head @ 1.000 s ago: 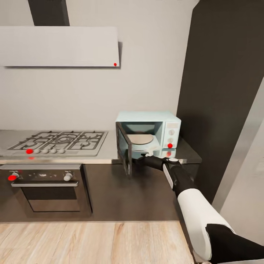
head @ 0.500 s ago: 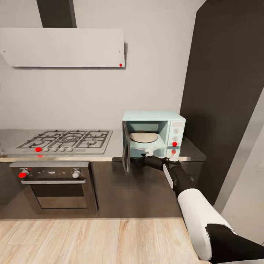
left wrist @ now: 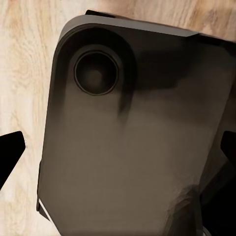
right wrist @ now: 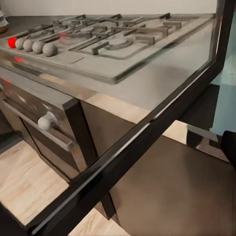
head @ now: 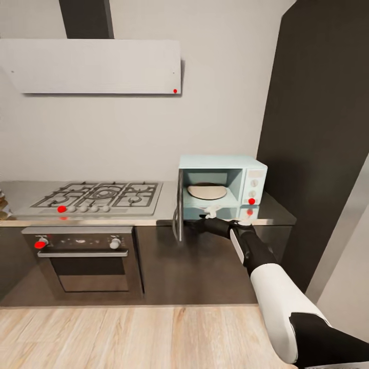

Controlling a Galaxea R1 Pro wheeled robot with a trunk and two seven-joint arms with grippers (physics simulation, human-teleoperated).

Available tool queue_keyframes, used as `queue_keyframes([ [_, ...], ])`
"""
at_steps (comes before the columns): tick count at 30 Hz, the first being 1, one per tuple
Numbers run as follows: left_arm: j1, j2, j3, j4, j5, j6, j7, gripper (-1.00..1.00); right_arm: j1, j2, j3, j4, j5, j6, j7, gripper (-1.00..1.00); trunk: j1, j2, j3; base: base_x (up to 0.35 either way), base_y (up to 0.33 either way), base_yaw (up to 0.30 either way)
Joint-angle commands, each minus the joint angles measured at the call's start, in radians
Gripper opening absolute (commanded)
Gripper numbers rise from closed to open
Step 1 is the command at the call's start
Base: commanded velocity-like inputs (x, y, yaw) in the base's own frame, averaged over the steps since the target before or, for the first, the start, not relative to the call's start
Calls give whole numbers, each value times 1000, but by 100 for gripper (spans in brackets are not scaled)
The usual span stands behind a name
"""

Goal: In the kitchen, take the popcorn bag from the countertop, put it into the microwave, and heat it until the popcorn is cooked so the cooked popcorn ends up inside the bag.

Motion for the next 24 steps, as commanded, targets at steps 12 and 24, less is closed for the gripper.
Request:
queue_keyframes([
  [12, 0, 0, 1, -1, 6, -2, -1, 100, 0, 2, -11, -13, 13, 9, 7, 100, 0, 0, -1, 0, 33, 0],
  [24, 0, 0, 2, -1, 5, -3, -1, 100, 0, -82, -15, 17, 2, 10, -165, 100, 0, 0, -1, 0, 0, 0],
])
